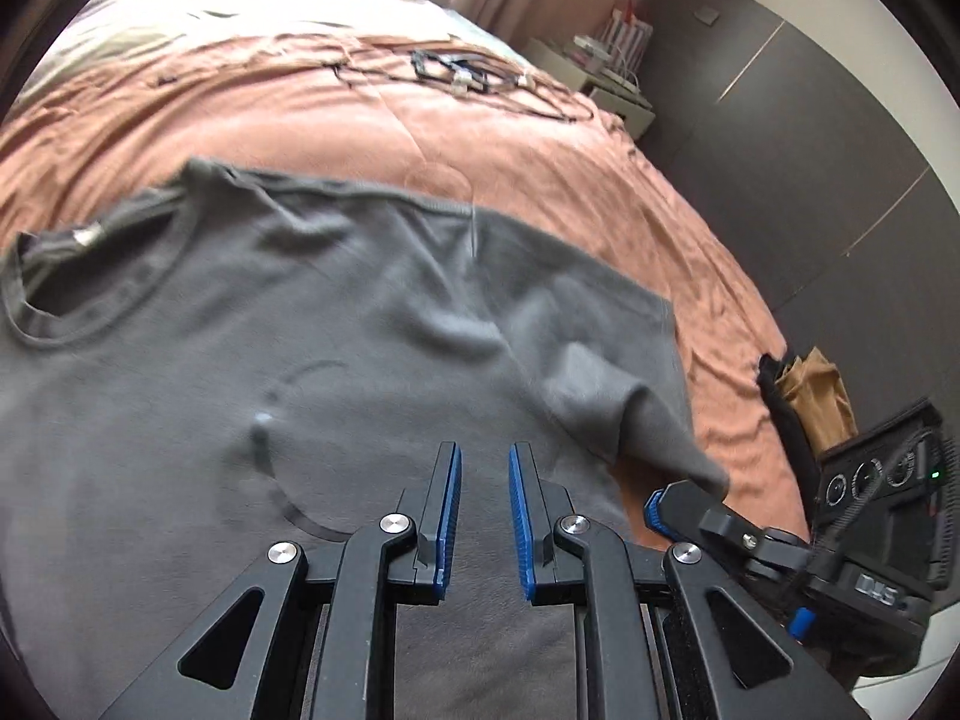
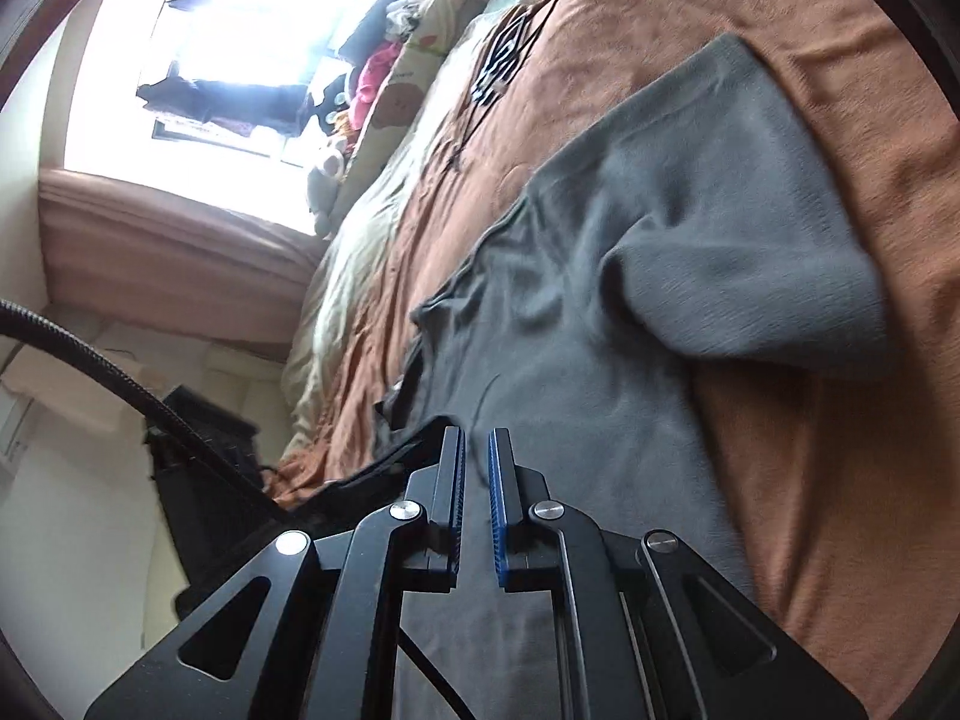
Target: Fold small clothes
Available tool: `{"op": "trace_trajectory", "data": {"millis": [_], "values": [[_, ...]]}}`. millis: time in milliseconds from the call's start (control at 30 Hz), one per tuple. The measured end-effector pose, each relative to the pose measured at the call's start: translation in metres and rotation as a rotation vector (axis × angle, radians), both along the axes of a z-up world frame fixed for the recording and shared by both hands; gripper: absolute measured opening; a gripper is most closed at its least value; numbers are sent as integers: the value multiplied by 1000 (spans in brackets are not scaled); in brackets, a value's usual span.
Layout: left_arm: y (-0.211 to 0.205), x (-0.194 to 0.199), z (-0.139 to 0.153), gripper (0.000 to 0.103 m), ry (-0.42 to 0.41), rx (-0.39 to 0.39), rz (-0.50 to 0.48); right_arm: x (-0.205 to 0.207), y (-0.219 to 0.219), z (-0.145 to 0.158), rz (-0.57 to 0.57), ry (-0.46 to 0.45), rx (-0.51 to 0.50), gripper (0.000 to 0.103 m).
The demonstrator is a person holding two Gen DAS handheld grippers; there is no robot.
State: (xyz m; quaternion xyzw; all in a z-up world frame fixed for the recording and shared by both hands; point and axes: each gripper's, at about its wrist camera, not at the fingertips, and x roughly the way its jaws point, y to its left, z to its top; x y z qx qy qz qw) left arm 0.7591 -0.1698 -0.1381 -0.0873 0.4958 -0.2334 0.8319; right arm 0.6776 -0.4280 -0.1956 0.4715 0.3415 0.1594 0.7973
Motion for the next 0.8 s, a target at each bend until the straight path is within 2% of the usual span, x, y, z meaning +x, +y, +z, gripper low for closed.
{"op": "trace_trajectory", "data": {"millis": [67, 100, 133, 200, 300, 500, 633, 700, 800], "values": [[-2, 0, 8, 18, -13, 8, -6, -1, -14, 4, -45, 25, -35, 8], [-7, 1, 12, 19, -16, 11, -12, 0, -23, 5, -71, 37, -51, 23], [-9, -2, 11, 21, -16, 11, -17, -1, -33, 6, -102, 44, -60, 52], [-21, 2, 13, 29, -10, 9, -30, -5, -49, 6, -166, 54, -65, 81], [-46, 3, 15, 37, -13, 13, -64, -8, -79, 5, -235, 62, -7, 81], [-100, 10, 18, 37, -19, 23, -144, -10, -129, -4, -367, 96, 55, 79], [-135, 16, 13, 37, -13, 45, -192, -5, -147, -13, -384, 99, 107, 58], [-152, 19, 7, 38, -7, 62, -213, 1, -149, -14, -386, 100, 116, 51], [-173, 24, -3, 39, 7, 90, -241, 3, -149, -19, -393, 102, 112, 48]]}}
